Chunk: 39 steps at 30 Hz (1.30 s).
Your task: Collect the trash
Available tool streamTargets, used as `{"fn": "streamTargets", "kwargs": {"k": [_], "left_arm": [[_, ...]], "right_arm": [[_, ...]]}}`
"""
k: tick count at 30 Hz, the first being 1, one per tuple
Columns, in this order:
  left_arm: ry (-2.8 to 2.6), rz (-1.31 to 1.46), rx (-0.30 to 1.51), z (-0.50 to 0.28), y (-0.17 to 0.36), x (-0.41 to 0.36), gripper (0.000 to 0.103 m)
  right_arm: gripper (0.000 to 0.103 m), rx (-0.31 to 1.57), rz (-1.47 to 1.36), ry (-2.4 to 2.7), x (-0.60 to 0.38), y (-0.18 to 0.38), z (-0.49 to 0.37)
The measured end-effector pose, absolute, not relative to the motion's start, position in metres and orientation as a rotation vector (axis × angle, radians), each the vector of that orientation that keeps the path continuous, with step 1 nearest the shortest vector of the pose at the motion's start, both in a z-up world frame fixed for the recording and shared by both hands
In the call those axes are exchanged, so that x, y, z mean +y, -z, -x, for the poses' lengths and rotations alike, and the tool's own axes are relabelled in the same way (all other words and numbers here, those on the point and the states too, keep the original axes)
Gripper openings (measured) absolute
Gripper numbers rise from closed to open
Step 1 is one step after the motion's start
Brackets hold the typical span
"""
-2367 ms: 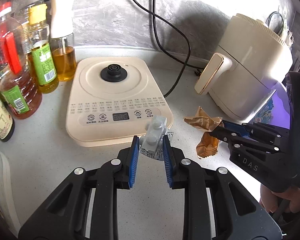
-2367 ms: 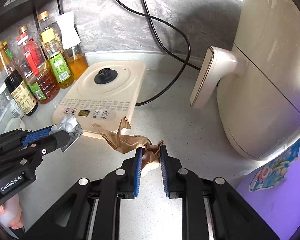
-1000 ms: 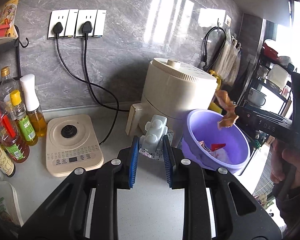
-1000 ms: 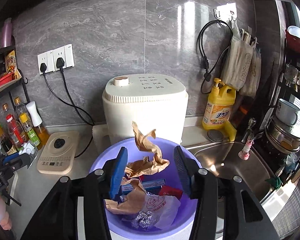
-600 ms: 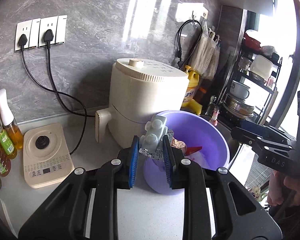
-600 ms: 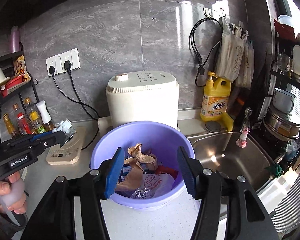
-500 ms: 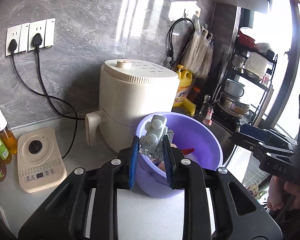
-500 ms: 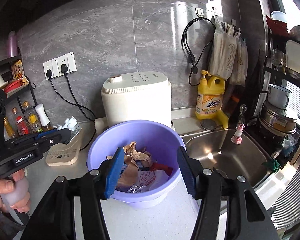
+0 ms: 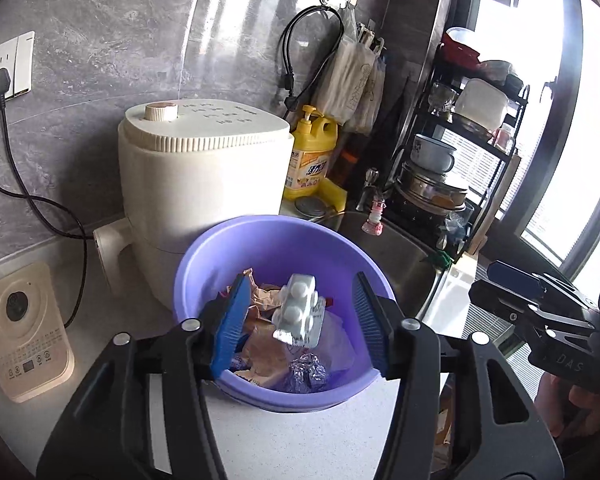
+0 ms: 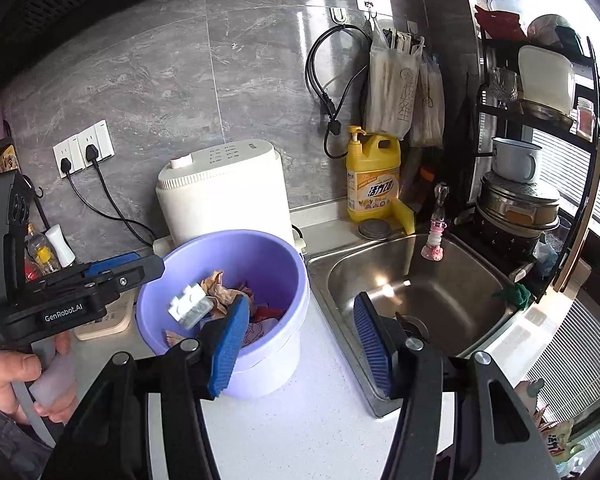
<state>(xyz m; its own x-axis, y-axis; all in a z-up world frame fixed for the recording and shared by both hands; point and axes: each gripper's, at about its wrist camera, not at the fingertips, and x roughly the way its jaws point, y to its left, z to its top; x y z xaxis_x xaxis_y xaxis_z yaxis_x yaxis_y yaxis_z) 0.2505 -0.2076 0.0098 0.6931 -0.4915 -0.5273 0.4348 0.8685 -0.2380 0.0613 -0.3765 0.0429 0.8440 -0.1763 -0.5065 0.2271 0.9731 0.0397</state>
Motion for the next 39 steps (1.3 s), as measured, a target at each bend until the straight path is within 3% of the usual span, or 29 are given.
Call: {"fn": "streamTargets", "kwargs": {"k": [4, 8, 15, 20, 25, 27, 31, 39], "left_arm": [[0.484, 0.087, 0.627, -0.245, -0.009, -0.196, 0.061], [0.431, 0.085, 0.605, -0.231, -0.016, -0.175, 0.076], [0.326, 0.129, 0.581, -0.203, -0.037, -0.13, 0.077], [0.272, 0.139, 0.557, -0.178, -0.052, -0.106, 0.084], [0.222, 0.148, 0.537, -0.15, -0.064, -0.087, 0.093], [0.197, 0.139, 0.519, -0.137, -0.069, -0.082, 0.097], [0.152, 0.149, 0.516, -0.114, -0.076, -0.066, 0.097], [0.064, 0.17, 0.496, -0.062, -0.086, -0.035, 0.097]], "right_arm": [[0.054, 0.526, -0.103, 0.194, -0.372, -0.042, -0.064], [0.054, 0.526, -0.114, 0.156, -0.363, -0.043, -0.07], [0.055, 0.54, -0.126, 0.083, -0.342, -0.048, -0.08], [0.061, 0.545, -0.129, 0.029, -0.323, -0.055, -0.08], [0.079, 0.527, -0.122, 0.0, -0.305, -0.065, -0.074], [0.081, 0.525, -0.116, -0.017, -0.298, -0.069, -0.07], [0.095, 0.532, -0.115, -0.055, -0.284, -0.075, -0.061], [0.095, 0.527, -0.074, -0.134, -0.253, -0.085, -0.031]]}}
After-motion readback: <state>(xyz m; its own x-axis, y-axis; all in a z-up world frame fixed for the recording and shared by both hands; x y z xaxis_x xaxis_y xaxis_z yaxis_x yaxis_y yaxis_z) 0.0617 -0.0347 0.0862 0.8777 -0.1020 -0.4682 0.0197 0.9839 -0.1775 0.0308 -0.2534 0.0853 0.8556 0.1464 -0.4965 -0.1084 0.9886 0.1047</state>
